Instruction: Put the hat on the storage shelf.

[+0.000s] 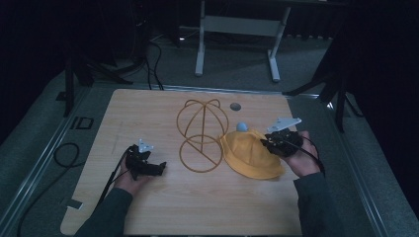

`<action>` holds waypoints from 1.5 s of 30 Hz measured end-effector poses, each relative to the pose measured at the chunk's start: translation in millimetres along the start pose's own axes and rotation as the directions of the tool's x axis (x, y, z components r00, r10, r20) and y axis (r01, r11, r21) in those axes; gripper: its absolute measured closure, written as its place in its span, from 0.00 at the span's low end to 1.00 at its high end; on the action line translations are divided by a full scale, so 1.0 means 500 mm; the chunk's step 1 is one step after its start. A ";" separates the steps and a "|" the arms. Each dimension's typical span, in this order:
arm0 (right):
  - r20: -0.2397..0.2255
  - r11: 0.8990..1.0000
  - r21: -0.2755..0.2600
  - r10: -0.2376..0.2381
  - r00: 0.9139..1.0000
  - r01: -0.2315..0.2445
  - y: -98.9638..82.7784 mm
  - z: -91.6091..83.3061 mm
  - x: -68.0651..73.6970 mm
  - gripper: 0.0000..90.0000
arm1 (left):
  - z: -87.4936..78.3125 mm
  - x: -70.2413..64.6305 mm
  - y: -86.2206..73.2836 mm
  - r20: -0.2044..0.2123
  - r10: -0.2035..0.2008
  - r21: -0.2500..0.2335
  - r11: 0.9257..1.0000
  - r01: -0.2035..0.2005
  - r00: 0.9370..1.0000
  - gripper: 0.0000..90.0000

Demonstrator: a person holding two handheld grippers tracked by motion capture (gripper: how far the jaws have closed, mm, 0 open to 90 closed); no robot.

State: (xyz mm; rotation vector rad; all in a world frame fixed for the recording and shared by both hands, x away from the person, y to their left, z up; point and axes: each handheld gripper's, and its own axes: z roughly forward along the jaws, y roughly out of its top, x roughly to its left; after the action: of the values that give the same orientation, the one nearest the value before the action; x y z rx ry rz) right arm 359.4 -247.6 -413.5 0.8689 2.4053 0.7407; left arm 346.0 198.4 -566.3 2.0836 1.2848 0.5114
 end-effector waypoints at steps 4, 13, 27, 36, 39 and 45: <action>-0.006 1.000 0.011 -0.009 1.000 0.009 0.009 0.003 -0.002 0.80 | 0.000 0.000 0.000 0.000 0.000 0.000 1.000 0.000 1.000 0.00; -0.021 0.997 0.067 -0.035 0.999 0.036 0.030 0.016 -0.001 0.79 | 0.000 0.000 0.000 -0.001 0.000 -0.001 1.000 0.000 1.000 0.00; -0.048 0.989 0.128 -0.062 0.997 0.068 0.056 0.023 -0.010 0.77 | 0.000 0.000 0.000 -0.001 0.001 -0.001 1.000 -0.001 1.000 0.00; -0.070 0.977 0.189 -0.092 0.993 0.104 0.079 0.033 -0.011 0.74 | 0.000 0.000 0.000 -0.001 0.001 0.000 1.000 -0.001 1.000 0.00; -0.089 0.968 0.220 -0.103 0.991 0.120 0.086 0.042 -0.010 0.72 | 0.000 0.000 0.000 -0.001 0.001 0.000 1.000 -0.001 1.000 0.00; -0.121 0.952 0.277 -0.102 0.987 0.132 0.098 0.063 -0.013 0.68 | 0.000 0.000 0.000 -0.001 0.001 -0.002 1.000 -0.001 1.000 0.00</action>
State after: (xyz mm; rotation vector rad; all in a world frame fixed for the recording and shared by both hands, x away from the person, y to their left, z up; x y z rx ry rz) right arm 403.5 -209.8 -404.5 0.8020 2.6764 0.4093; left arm 346.0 198.4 -566.4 2.0828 1.2840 0.5143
